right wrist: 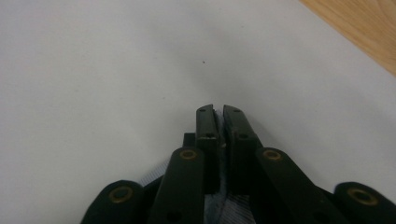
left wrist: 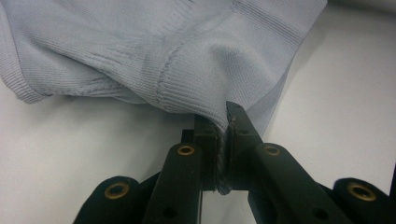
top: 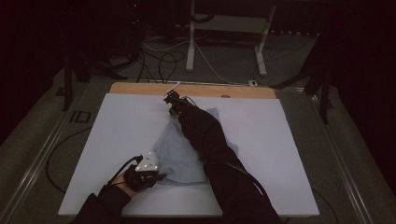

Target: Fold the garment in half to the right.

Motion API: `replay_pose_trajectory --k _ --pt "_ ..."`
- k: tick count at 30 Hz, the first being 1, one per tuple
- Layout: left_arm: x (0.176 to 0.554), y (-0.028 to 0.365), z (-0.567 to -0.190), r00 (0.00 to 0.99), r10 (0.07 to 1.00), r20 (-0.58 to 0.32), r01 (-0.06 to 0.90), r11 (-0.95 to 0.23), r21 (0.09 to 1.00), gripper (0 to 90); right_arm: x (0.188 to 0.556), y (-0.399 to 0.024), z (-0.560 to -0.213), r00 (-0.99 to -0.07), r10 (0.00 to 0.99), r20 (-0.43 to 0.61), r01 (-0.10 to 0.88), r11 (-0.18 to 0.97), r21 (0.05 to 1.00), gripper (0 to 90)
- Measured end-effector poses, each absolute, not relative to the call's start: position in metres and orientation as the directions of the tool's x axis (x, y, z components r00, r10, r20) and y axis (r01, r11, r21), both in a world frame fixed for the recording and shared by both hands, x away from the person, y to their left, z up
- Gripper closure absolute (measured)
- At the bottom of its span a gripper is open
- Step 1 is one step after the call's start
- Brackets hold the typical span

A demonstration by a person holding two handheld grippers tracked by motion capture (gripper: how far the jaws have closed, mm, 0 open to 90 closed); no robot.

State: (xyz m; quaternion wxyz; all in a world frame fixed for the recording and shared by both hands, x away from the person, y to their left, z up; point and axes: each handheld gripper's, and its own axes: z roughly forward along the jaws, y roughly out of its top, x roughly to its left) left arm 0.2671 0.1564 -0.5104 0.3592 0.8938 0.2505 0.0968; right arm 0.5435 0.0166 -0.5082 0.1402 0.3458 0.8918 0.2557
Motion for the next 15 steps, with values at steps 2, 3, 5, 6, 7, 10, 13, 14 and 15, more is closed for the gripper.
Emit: replay_pose_trajectory --k 2,3,5,6,7,10,13,14,15 --pt "0.267 0.156 -0.51 0.857 0.515 -0.005 0.375 -0.618 0.691 86.4 0.543 0.014 -0.507 -0.729 0.681 -0.071 0.534 0.63 0.564 87.0" --pt "0.267 0.156 -0.51 0.859 0.512 -0.002 0.371 -0.621 0.691 86.4 0.542 0.014 -0.506 -0.735 0.675 -0.071 0.528 0.634 0.566 87.1" --pt "0.267 0.156 -0.509 0.858 0.513 -0.005 0.372 -0.616 0.694 86.4 0.542 0.013 -0.502 -0.739 0.67 -0.069 0.52 0.632 0.574 87.2" --pt "0.267 0.156 -0.509 0.858 0.513 -0.005 0.372 -0.616 0.694 86.4 0.542 0.013 -0.502 -0.739 0.67 -0.069 0.52 0.632 0.574 87.2" --pt "0.267 0.155 -0.509 0.86 0.51 -0.001 0.369 -0.621 0.692 86.4 0.541 0.012 -0.498 -0.747 0.662 -0.068 0.508 0.634 0.583 87.2" --pt "0.266 0.155 -0.506 0.863 0.506 -0.001 0.362 -0.616 0.7 86.4 0.539 0.011 -0.493 -0.752 0.656 -0.065 0.5 0.632 0.592 87.2" --pt "0.265 0.155 -0.505 0.866 0.5 0.003 0.353 -0.615 0.705 86.4 0.537 0.009 -0.489 -0.756 0.652 -0.062 0.496 0.631 0.596 87.2" --pt "0.264 0.154 -0.504 0.868 0.497 0.003 0.35 -0.615 0.706 86.4 0.537 0.008 -0.488 -0.757 0.65 -0.066 0.491 0.633 0.599 87.2" --pt "0.264 0.154 -0.504 0.868 0.497 0.006 0.347 -0.615 0.708 86.4 0.537 0.007 -0.487 -0.758 0.65 -0.062 0.491 0.63 0.602 87.2"
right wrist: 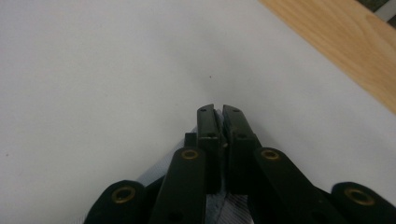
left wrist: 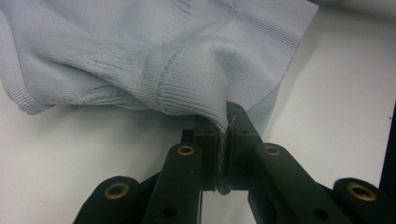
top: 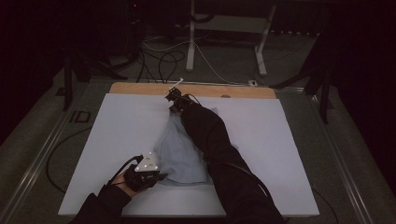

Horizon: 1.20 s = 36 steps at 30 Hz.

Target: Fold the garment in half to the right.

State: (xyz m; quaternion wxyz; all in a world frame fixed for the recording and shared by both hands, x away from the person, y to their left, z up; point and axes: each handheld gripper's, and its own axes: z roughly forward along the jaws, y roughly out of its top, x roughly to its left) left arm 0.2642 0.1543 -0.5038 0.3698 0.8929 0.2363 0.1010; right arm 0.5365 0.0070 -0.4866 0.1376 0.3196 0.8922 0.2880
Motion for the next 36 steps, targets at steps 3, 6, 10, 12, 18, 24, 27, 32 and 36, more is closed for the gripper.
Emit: replay_pose_trajectory --k 3,6,10,12,18,24,27,32,36 --pt "0.264 0.155 -0.503 0.873 0.488 0.009 0.333 -0.608 0.721 86.4 0.535 0.004 -0.483 -0.762 0.645 -0.054 0.486 0.625 0.611 87.2" --pt "0.265 0.155 -0.502 0.877 0.48 0.016 0.32 -0.609 0.726 86.4 0.533 0.003 -0.48 -0.765 0.641 -0.06 0.478 0.628 0.615 87.2" --pt "0.266 0.154 -0.497 0.88 0.474 0.028 0.305 -0.609 0.733 86.4 0.531 -0.001 -0.472 -0.768 0.637 -0.058 0.47 0.623 0.625 87.2" --pt "0.267 0.154 -0.494 0.882 0.469 0.035 0.298 -0.614 0.731 86.4 0.531 -0.004 -0.468 -0.766 0.641 -0.055 0.47 0.616 0.632 87.2" --pt "0.269 0.149 -0.486 0.892 0.449 0.049 0.274 -0.625 0.731 86.4 0.529 -0.014 -0.461 -0.769 0.637 -0.053 0.462 0.611 0.643 87.2" --pt "0.269 0.14 -0.478 0.908 0.414 0.066 0.241 -0.643 0.727 86.4 0.527 -0.024 -0.456 -0.759 0.651 -0.033 0.47 0.581 0.664 87.1" --pt "0.27 0.136 -0.474 0.914 0.398 0.073 0.227 -0.653 0.722 86.4 0.526 -0.028 -0.453 -0.759 0.65 -0.042 0.464 0.586 0.664 87.1" --pt "0.272 0.131 -0.468 0.922 0.377 0.087 0.206 -0.669 0.714 86.4 0.524 -0.039 -0.444 -0.754 0.655 -0.04 0.462 0.573 0.677 87.1" --pt "0.272 0.126 -0.465 0.931 0.354 0.094 0.185 -0.677 0.712 86.4 0.522 -0.048 -0.438 -0.75 0.661 -0.036 0.461 0.56 0.688 87.1"
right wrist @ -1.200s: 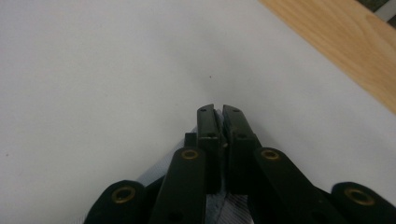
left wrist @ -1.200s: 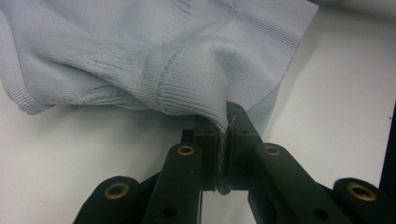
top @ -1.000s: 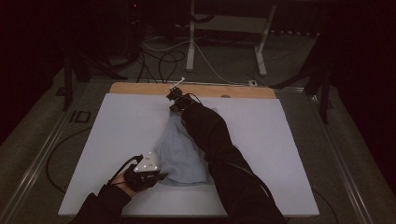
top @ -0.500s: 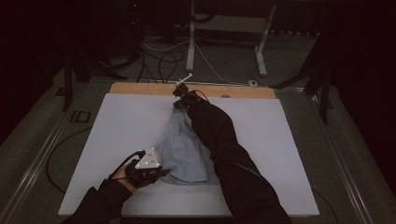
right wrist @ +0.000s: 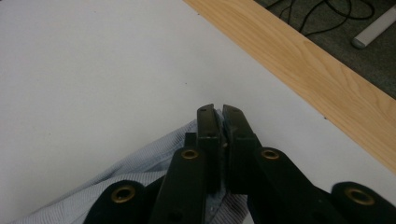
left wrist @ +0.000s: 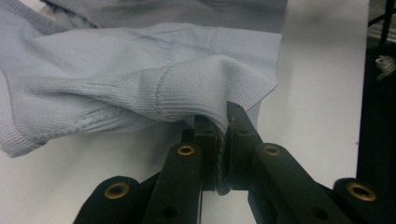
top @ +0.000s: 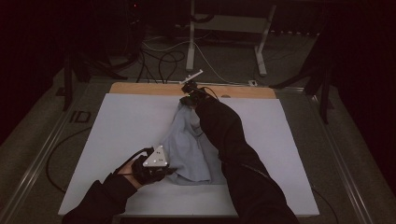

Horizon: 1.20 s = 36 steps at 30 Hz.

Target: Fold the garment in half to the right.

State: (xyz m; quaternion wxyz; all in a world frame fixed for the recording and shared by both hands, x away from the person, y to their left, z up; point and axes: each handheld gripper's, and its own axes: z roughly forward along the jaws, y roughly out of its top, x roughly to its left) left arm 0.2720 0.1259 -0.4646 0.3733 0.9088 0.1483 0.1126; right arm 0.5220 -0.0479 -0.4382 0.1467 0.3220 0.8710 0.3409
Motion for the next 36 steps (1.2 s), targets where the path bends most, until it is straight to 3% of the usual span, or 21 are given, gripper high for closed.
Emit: replay_pose_trajectory --k 36 --pt "0.288 0.056 -0.441 0.977 0.168 0.132 0.033 -0.728 0.684 86.3 0.511 -0.128 -0.412 -0.714 0.7 -0.021 0.459 0.491 0.74 87.0"
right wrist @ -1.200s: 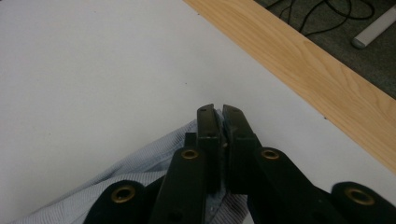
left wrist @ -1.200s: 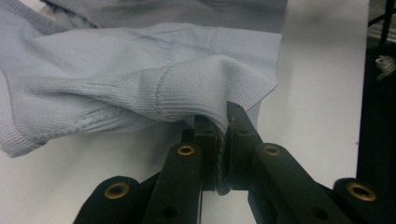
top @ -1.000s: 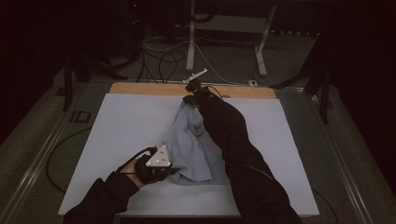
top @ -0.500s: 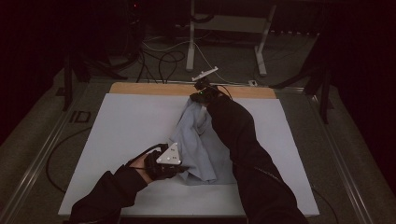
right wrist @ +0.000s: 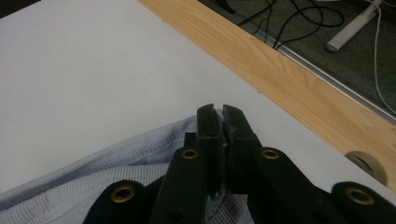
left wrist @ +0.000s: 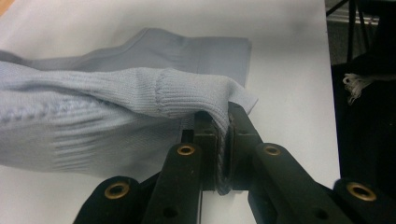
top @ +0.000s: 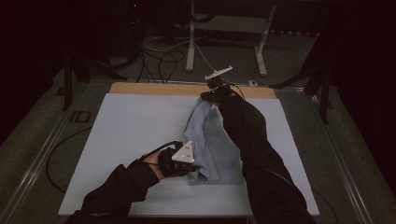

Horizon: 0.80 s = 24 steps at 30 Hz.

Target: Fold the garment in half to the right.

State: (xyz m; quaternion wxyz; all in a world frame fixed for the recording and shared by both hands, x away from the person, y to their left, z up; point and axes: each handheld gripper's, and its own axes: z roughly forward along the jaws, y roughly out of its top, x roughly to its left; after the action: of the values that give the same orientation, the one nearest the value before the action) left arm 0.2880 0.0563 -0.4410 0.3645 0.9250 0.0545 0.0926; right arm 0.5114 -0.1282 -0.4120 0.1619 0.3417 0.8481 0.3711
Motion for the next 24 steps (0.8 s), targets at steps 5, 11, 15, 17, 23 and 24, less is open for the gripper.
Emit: replay_pose_trajectory --k 5,11,15,17,23,24 --pt "0.292 0.038 -0.441 0.98 0.149 0.132 0.02 -0.733 0.68 86.3 0.513 -0.143 -0.414 -0.707 0.707 -0.011 0.469 0.48 0.741 87.0" --pt "0.294 0.02 -0.447 0.984 0.114 0.135 -0.003 -0.753 0.659 86.3 0.515 -0.151 -0.418 -0.706 0.709 0.004 0.475 0.469 0.744 86.9" --pt "0.295 0.009 -0.452 0.985 0.101 0.142 -0.014 -0.765 0.644 86.3 0.516 -0.154 -0.421 -0.708 0.706 0.016 0.48 0.464 0.744 86.9" --pt "0.295 0.003 -0.454 0.986 0.092 0.142 -0.02 -0.771 0.636 86.3 0.517 -0.155 -0.422 -0.709 0.705 0.021 0.482 0.463 0.744 86.8" --pt "0.298 -0.011 -0.462 0.988 0.077 0.134 -0.023 -0.781 0.624 86.2 0.521 -0.156 -0.429 -0.712 0.702 0.027 0.491 0.47 0.733 86.7" --pt "0.299 -0.013 -0.463 0.988 0.074 0.134 -0.026 -0.782 0.622 86.2 0.523 -0.156 -0.431 -0.712 0.701 0.03 0.493 0.47 0.732 86.7"
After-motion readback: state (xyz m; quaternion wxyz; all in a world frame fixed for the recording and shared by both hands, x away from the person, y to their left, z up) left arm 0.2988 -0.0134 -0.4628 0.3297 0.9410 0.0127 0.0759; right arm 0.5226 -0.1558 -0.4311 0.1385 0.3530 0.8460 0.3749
